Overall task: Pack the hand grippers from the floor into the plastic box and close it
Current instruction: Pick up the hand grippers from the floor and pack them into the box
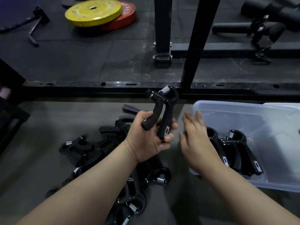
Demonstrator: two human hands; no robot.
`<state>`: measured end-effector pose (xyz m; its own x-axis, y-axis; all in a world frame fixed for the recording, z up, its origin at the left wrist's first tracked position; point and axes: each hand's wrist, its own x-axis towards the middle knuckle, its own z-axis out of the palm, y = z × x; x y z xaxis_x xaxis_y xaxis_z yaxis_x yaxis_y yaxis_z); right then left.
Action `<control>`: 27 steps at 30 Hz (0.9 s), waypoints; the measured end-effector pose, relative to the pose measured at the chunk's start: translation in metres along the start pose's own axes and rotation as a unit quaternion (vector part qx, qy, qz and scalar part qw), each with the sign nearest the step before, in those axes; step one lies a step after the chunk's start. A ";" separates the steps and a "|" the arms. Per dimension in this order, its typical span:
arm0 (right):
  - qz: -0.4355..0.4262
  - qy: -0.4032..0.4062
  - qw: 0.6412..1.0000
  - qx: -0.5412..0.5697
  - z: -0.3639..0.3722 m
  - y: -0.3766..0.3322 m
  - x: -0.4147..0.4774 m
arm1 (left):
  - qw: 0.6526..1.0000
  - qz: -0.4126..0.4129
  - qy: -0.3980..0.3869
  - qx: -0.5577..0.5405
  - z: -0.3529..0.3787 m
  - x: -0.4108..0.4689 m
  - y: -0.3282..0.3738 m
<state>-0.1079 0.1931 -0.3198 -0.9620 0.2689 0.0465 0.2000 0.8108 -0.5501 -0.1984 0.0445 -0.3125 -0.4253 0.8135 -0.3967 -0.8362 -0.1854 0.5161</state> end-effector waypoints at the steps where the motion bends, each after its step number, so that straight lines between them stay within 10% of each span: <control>1: 0.005 -0.003 1.000 0.011 0.000 0.000 0.000 | 1.000 -0.006 -0.021 -0.007 0.004 -0.003 -0.002; 21: 0.126 0.035 0.932 0.339 -0.073 0.002 -0.028 | 0.975 0.058 0.003 0.214 0.085 0.007 -0.039; 27: 0.194 0.090 0.919 0.332 -0.096 0.053 -0.027 | 0.835 0.149 0.079 0.524 0.109 0.031 -0.062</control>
<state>-0.0538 0.2792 -0.2704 -0.7848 0.5999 -0.1559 0.3059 0.1560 -0.9392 -0.1220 0.1419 -0.2740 -0.6698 0.7190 -0.1851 0.0422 0.2858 0.9573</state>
